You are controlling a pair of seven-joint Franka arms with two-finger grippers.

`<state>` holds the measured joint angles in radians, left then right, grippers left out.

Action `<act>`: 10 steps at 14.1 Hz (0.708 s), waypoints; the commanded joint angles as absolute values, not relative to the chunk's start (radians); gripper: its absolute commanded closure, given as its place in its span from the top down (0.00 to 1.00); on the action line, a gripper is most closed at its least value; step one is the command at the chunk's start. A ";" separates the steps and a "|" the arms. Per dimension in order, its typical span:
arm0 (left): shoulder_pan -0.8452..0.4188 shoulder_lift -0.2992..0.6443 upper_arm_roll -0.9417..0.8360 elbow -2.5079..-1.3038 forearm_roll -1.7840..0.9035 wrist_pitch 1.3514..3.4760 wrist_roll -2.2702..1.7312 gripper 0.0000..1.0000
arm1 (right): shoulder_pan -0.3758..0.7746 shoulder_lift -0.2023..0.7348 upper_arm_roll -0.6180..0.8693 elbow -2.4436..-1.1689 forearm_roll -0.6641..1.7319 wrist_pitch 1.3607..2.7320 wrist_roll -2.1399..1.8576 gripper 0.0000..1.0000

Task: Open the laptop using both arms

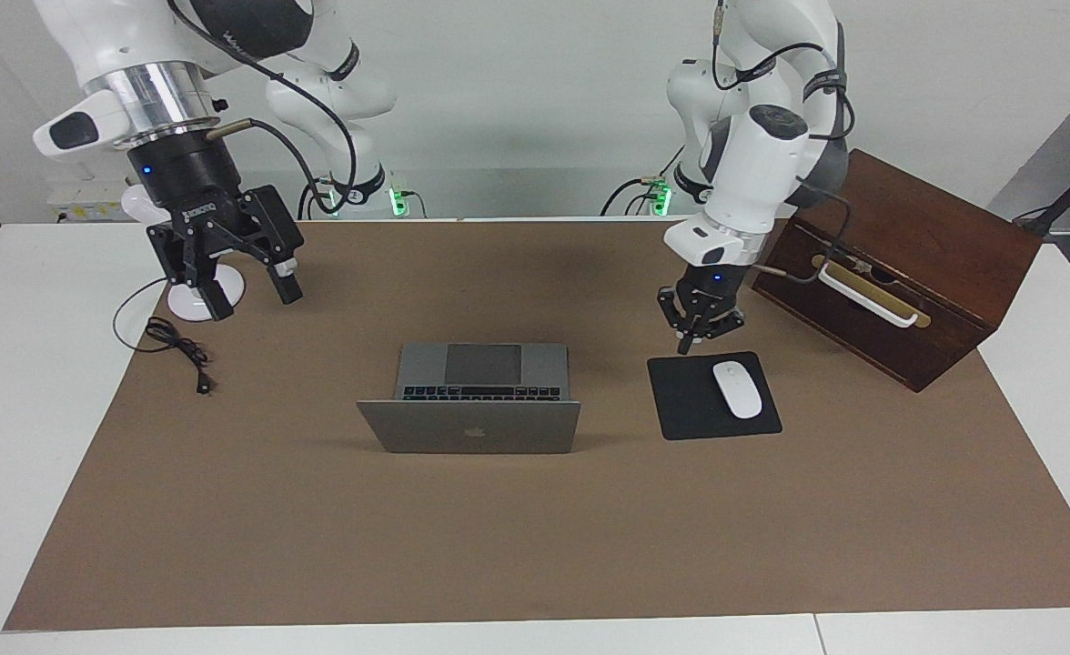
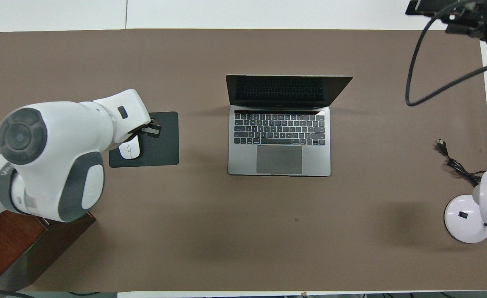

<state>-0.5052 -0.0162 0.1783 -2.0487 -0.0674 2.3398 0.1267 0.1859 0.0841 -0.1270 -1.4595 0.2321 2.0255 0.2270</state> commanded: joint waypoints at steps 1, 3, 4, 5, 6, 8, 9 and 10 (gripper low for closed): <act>-0.419 -0.080 0.170 -2.043 -0.020 2.252 0.141 1.00 | 0.166 0.046 -0.144 -1.467 0.163 1.808 0.206 1.00; -0.370 -0.119 0.172 -2.043 -0.018 2.192 0.147 1.00 | 0.146 0.011 -0.150 -1.468 0.103 1.656 0.183 1.00; -0.324 -0.145 0.170 -2.042 -0.018 2.171 0.147 1.00 | 0.135 -0.006 -0.152 -1.468 0.066 1.588 0.146 1.00; -0.286 -0.164 0.170 -2.040 -0.018 2.163 0.146 1.00 | 0.127 -0.018 -0.153 -1.468 0.049 1.528 0.120 1.00; -0.256 -0.178 0.172 -2.040 -0.018 2.163 0.143 1.00 | 0.112 -0.037 -0.153 -1.471 0.035 1.475 0.108 1.00; -0.183 -0.196 0.172 -2.019 -0.015 2.101 0.141 1.00 | 0.107 -0.086 -0.153 -1.515 0.034 1.402 0.106 1.00; -0.148 -0.196 0.170 -1.978 0.001 2.027 0.141 1.00 | 0.109 -0.115 -0.152 -1.550 0.034 1.399 0.113 1.00; -0.121 -0.192 0.169 -1.936 0.044 1.964 0.144 1.00 | 0.109 -0.132 -0.152 -1.583 0.034 1.407 0.120 1.00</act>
<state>-0.1730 -0.1895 0.1831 -2.0076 -0.0155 2.0797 0.1443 0.1122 -0.0702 -0.1591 -1.4900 0.0537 1.3957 0.1269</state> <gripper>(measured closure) 0.000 0.000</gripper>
